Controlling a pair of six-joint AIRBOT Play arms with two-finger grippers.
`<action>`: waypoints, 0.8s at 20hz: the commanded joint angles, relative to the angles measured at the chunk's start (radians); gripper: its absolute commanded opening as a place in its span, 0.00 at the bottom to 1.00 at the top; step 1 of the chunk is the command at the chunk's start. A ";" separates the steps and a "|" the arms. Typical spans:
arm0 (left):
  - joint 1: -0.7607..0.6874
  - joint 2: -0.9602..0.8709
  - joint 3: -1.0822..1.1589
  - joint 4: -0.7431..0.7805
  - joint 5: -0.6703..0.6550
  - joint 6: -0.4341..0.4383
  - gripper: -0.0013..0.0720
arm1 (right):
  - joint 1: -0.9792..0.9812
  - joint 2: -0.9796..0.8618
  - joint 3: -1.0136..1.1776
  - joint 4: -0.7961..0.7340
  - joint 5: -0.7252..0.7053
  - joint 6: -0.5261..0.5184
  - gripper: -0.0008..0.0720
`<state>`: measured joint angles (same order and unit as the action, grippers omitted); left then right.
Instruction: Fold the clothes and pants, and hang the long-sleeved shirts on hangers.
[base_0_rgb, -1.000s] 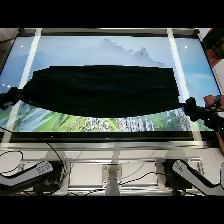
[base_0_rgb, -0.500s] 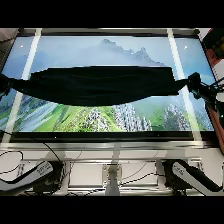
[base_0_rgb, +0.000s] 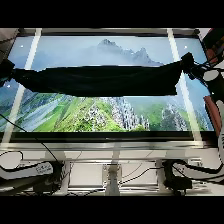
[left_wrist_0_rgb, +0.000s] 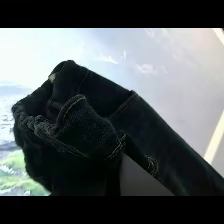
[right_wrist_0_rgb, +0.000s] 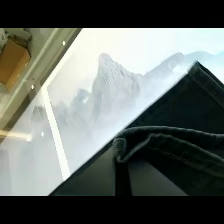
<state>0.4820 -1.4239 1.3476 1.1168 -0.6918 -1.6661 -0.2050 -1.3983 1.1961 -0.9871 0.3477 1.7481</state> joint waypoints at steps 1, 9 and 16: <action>-0.059 -0.095 0.068 0.117 0.069 -0.134 0.06 | 0.044 -0.099 0.112 -0.127 -0.043 0.067 0.04; -0.134 -0.278 0.277 0.222 0.109 -0.243 0.06 | 0.109 -0.263 0.312 -0.353 0.001 0.087 0.04; -0.175 -0.351 0.291 0.218 0.330 -0.354 0.06 | 0.111 -0.347 0.358 -0.376 -0.021 0.264 0.04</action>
<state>0.3241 -1.7496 1.6291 1.3308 -0.4572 -1.9831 -0.0959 -1.7229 1.5398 -1.3388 0.3359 1.9430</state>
